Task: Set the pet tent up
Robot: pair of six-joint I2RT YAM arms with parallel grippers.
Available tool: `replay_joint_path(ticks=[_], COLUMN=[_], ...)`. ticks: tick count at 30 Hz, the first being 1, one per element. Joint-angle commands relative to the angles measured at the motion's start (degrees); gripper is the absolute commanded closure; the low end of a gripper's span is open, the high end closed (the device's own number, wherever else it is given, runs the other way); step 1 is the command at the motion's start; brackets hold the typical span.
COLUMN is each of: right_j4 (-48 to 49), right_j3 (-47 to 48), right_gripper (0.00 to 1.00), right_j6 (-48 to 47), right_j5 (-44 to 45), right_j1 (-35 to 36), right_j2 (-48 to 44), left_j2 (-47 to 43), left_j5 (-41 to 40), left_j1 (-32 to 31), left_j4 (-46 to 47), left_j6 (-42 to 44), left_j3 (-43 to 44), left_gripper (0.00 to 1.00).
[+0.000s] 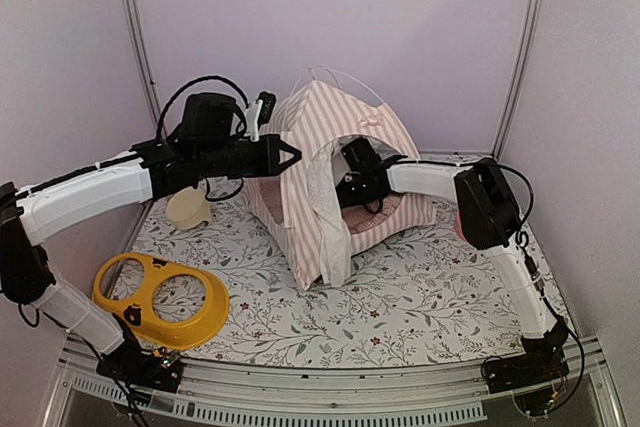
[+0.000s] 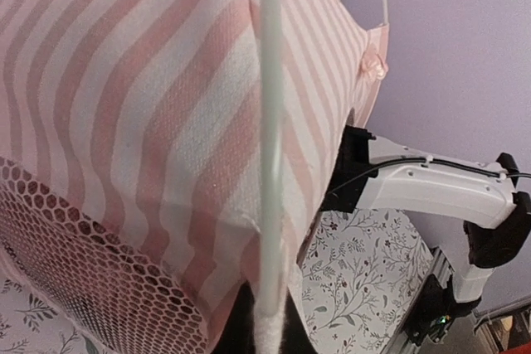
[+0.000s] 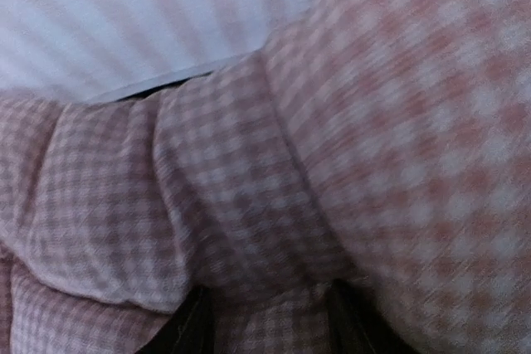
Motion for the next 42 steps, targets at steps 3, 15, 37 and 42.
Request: replay_joint_path(ticks=[3,15,37,42], right_j4=[14.9,24.5,-5.1,-8.2], right_j3=[-12.6,-28.3,-13.4,-10.4], right_gripper=[0.45,0.42,0.66,0.61], right_j6=[-3.9,-2.7,1.6,2.8], right_j5=[-14.6,-7.6,31.7,19.5], right_j1=[6.2,10.5,4.8,4.7], right_j2=[-16.2,-25.3,-3.5,-1.4], left_j2=[1.7,1.2,-2.0,-0.1], left_j5=[-12.3,-24.0,-23.4,-22.6], left_j1=[-0.6,-1.0,-1.3,-1.4], left_j4=[8.0,14.2,7.9,8.6], left_j6=[-6.1,-8.5,-5.4,-5.8], left_j3=[-2.7,-9.3,-12.4,-12.1], left_gripper=[1.0,1.0,1.0,1.0])
